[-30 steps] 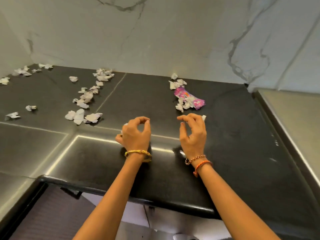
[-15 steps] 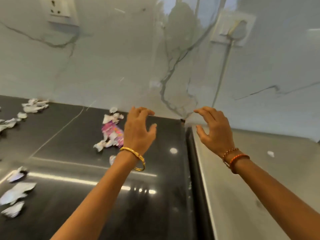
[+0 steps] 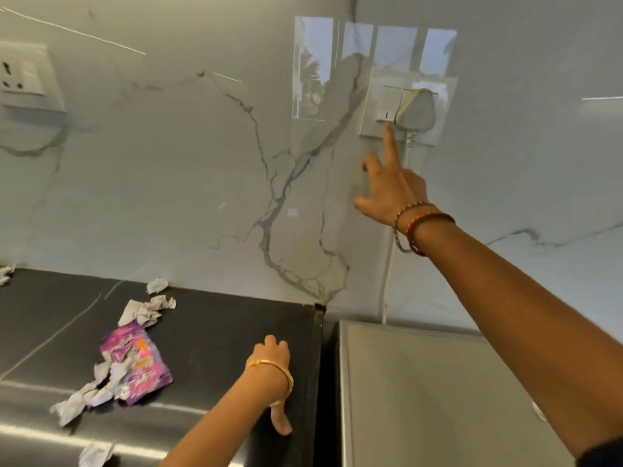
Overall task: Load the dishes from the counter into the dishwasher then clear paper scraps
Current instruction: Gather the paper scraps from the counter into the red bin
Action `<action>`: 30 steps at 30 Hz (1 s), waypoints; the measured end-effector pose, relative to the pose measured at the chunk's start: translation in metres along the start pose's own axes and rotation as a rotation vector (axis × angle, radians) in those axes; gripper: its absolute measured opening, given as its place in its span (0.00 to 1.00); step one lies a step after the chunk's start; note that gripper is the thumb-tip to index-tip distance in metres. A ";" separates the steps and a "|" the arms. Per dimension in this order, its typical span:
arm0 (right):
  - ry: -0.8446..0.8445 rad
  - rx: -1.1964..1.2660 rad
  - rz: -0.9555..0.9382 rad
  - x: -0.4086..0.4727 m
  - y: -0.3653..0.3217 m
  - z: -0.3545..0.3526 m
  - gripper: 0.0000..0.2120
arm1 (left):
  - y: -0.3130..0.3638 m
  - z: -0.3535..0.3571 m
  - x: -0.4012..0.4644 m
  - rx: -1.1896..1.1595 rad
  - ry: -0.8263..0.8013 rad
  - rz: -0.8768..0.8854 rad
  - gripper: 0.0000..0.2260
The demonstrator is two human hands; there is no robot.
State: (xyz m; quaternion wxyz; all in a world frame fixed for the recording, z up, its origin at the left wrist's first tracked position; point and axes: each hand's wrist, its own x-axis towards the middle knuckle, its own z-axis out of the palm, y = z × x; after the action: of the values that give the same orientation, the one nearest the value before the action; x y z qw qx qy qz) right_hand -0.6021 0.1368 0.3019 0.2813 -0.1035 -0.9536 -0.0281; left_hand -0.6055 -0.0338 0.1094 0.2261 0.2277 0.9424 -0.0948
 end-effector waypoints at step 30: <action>-0.084 -0.226 -0.795 -0.384 0.002 -0.037 0.03 | 0.036 0.162 -0.273 -0.460 0.404 0.676 0.19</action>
State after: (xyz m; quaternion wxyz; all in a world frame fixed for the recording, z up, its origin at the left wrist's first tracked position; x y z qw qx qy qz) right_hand -0.2671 0.0647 0.1244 0.1961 0.2415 -0.9209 -0.2348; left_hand -0.3099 -0.1532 0.0918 0.1005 0.4802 0.8370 0.2425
